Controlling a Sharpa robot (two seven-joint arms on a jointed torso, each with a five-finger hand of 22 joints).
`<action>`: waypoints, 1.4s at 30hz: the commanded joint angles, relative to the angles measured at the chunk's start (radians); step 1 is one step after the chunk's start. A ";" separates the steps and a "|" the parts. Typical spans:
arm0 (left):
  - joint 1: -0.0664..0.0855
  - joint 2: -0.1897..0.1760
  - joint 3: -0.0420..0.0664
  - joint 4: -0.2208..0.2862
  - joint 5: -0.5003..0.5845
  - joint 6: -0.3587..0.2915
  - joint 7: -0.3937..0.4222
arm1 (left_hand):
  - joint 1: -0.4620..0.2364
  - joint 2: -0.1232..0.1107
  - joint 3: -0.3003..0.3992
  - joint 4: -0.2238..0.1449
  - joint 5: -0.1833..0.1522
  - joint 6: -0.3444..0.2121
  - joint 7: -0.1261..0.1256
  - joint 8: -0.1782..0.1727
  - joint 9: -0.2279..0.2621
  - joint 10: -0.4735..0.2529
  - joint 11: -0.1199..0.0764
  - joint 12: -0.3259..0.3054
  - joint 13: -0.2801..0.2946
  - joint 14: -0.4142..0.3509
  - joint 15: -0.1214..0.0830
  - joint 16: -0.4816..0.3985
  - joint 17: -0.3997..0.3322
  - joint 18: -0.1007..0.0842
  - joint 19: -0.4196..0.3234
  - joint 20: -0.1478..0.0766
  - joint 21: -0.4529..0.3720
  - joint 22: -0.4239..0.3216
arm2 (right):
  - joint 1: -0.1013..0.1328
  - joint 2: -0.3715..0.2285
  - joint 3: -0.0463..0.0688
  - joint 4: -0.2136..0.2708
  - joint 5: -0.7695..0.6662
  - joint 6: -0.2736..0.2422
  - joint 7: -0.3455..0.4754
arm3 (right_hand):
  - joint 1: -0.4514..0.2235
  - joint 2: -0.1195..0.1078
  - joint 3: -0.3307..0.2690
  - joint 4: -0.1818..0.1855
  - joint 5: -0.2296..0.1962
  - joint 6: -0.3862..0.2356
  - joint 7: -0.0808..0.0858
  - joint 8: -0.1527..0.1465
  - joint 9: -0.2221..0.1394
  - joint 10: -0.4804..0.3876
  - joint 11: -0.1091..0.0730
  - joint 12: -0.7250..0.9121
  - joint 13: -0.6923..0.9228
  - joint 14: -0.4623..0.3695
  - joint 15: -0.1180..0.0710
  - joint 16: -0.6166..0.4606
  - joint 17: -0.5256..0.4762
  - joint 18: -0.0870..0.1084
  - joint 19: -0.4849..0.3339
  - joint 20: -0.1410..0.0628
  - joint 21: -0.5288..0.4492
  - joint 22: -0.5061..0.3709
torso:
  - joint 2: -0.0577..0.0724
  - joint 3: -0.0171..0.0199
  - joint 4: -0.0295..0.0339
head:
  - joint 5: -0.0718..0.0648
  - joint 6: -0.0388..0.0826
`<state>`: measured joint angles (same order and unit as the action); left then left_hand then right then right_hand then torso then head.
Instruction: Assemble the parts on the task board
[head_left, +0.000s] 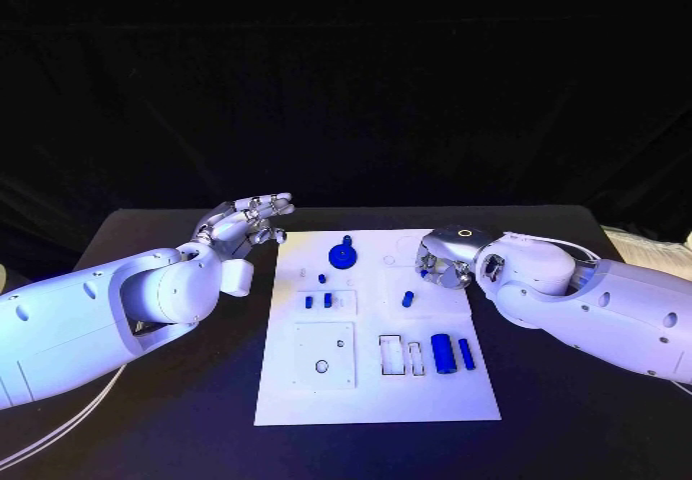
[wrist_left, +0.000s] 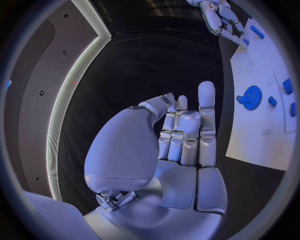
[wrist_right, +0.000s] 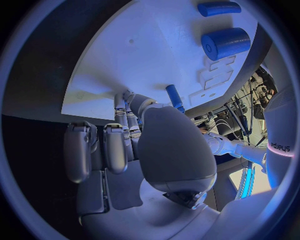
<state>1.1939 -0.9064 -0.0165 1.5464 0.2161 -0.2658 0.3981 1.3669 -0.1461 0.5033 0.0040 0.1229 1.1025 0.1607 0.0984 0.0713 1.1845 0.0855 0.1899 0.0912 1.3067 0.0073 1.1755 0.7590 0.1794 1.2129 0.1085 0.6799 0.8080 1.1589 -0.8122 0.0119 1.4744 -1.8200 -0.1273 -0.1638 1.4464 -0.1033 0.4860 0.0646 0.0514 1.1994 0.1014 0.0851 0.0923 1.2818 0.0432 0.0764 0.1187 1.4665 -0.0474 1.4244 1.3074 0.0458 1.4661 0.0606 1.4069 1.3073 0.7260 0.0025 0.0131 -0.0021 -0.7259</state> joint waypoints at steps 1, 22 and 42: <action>0.001 -0.001 0.001 0.003 0.005 0.009 0.007 | -0.001 0.012 -0.004 -0.003 -0.004 -0.007 0.000 0.005 -0.001 -0.007 -0.001 0.006 0.001 -0.003 -0.006 -0.005 -0.002 0.004 0.004 -0.006 -0.006 -0.002 | -0.014 0.004 -0.009 0.000 -0.015 0.060 0.007 | 0.012 0.027 0.013 -0.008 -0.001 0.011 -0.002 0.007 0.011 0.021 -0.009 0.007 0.004 0.069 -0.009 0.005 0.071 0.006 0.006 -0.007 0.007 0.053 | -0.001 -0.0002 0.0003 | -0.003 -0.002; 0.001 -0.001 0.001 0.001 0.005 0.005 0.003 | -0.002 0.012 -0.009 -0.009 -0.004 -0.015 0.003 0.004 -0.003 -0.018 0.002 0.012 0.001 -0.006 -0.004 -0.006 -0.009 0.003 0.006 -0.006 -0.010 -0.005 | -0.019 -0.003 -0.008 0.021 -0.050 -0.074 -0.014 | -0.003 0.024 0.050 -0.034 -0.002 0.027 -0.004 0.009 0.023 0.052 -0.013 -0.001 0.000 0.070 -0.006 0.008 0.073 0.004 0.011 -0.011 0.014 0.063 | -0.001 -0.0003 0.0009 | -0.005 0.000; 0.001 -0.001 0.001 -0.009 0.005 0.006 -0.009 | -0.008 0.012 -0.016 -0.014 -0.004 -0.029 0.009 0.000 -0.004 -0.036 0.008 0.021 0.001 -0.012 0.000 -0.010 -0.023 0.002 0.006 -0.003 -0.016 -0.009 | -0.015 -0.038 0.004 0.069 -0.038 -0.079 -0.018 | -0.009 0.020 0.054 -0.037 -0.002 0.027 -0.003 0.008 0.025 0.054 -0.012 -0.004 -0.001 0.070 -0.005 0.009 0.074 0.003 0.012 -0.010 0.014 0.063 | -0.001 -0.0007 -0.0004 | -0.005 0.002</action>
<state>1.1940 -0.9078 -0.0166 1.5378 0.2172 -0.2673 0.3898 1.3629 -0.1421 0.4923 -0.0070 0.1229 1.0804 0.1676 0.0984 0.0683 1.1558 0.0928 0.2063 0.0916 1.2993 0.0070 1.1695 0.7367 0.1794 1.2165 0.1050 0.6678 0.7995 1.1435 -0.8502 0.0154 1.5368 -1.8546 -0.2005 -0.1854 1.4474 -0.0817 0.5352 0.0287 0.0457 1.2136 0.0944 0.0883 0.0931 1.2998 0.0582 0.0760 0.1162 1.4651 -0.0515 1.4292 1.3079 0.0457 1.4661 0.0537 1.4174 1.3076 0.7250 0.0018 0.0127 -0.0067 -0.7246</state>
